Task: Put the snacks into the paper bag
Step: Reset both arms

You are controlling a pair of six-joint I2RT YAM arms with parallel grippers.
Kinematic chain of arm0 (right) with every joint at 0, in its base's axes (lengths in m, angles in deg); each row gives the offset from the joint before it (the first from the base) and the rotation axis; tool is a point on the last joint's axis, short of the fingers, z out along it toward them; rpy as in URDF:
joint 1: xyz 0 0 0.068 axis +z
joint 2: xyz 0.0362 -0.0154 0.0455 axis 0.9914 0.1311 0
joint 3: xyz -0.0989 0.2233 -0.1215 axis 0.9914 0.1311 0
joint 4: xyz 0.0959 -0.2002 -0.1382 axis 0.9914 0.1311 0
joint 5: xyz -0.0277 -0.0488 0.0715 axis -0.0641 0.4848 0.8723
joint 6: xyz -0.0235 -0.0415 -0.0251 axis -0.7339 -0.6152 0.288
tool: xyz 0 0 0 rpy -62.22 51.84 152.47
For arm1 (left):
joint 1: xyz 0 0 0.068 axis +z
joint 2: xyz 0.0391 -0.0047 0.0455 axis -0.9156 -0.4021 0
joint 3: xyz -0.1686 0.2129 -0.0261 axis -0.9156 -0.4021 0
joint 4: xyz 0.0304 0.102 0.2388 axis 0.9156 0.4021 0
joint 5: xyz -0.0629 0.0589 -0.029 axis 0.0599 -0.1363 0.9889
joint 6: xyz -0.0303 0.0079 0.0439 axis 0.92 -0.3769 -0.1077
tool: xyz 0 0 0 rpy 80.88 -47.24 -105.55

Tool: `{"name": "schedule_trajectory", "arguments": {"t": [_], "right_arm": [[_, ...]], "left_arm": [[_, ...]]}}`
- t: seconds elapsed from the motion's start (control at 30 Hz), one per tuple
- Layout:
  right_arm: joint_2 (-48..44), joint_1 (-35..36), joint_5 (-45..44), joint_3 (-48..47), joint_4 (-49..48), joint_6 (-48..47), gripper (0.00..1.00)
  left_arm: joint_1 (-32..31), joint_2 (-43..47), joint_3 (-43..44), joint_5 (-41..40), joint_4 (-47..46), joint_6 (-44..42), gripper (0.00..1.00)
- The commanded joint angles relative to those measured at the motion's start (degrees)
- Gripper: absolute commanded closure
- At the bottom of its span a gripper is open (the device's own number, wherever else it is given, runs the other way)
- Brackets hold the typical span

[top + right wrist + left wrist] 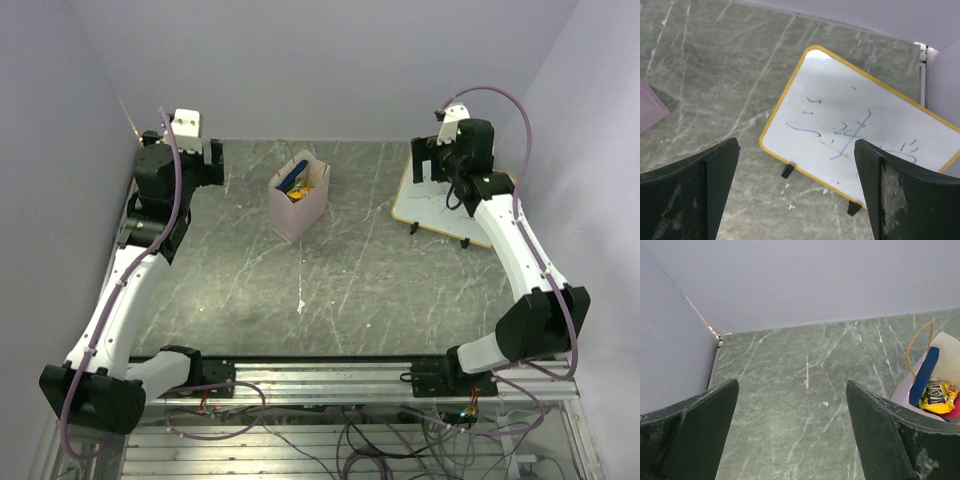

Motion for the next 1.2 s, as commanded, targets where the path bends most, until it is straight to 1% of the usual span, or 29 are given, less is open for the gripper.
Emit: {"name": "schedule_trajectory", "arguments": {"t": [0.0,0.1,0.2,0.33,0.47,0.6,0.7,0.9,1.17], "right_arm": [[-6.23,-0.38,-2.75,3.93,-1.26,-2.37,0.00],[-8.87,-0.33,-2.44,5.66,-1.57,-2.75,0.00],[-11.14,-0.42,-1.30,7.73,-2.74,-2.23,0.00],[-14.39,-0.50,-1.32,11.19,-5.02,-1.93,0.00],[-18.34,-1.21,-1.98,13.45,-6.49,-2.43,0.00],[-23.14,-4.19,1.27,15.89,-7.77,-1.23,0.00],[-25.88,-5.49,2.83,17.63,-8.38,-1.19,0.00],[-26.73,-5.69,1.82,19.26,-8.90,-1.62,0.00],[-26.74,-5.79,3.78,19.18,-7.88,-2.13,0.00]], "left_arm": [[0.43,2.45,-1.92,-3.93,-2.74,0.18,0.00],[0.47,3.88,-3.06,-5.64,-2.57,0.45,0.00],[0.47,6.16,-5.29,-5.11,-1.89,0.20,0.00],[0.44,8.75,-8.23,-1.81,-0.60,0.21,0.01],[0.61,9.89,-8.55,1.65,1.00,0.32,0.00],[1.91,10.93,-8.38,7.16,1.92,-0.41,0.01],[3.36,11.30,-7.69,7.03,2.71,-0.21,0.00],[4.38,11.34,-6.97,4.73,3.60,-0.01,0.00],[5.22,10.77,-7.06,7.39,3.99,0.21,0.01]]}}
